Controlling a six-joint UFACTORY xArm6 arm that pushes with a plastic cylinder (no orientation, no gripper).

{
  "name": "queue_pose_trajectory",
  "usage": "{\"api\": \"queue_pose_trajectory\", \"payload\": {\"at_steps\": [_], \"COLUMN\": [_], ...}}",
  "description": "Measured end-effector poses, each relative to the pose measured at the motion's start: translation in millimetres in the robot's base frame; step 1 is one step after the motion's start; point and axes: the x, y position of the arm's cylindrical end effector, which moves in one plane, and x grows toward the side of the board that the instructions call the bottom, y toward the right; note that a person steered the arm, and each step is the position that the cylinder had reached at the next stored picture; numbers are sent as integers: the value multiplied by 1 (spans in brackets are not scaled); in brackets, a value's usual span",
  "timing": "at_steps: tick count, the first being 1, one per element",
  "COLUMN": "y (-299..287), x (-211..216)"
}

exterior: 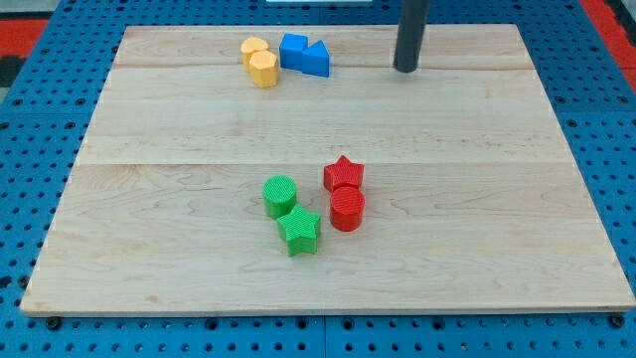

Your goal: Adjust the blue blocks close to the yellow blocks

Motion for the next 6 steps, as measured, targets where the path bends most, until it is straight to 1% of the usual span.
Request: {"api": "queue_pose_trajectory", "payload": {"at_steps": [1, 2, 3, 4, 5, 6], "y": [-54, -112, -123, -85, -99, -156], "x": [-35, -16, 14, 20, 54, 53]}}
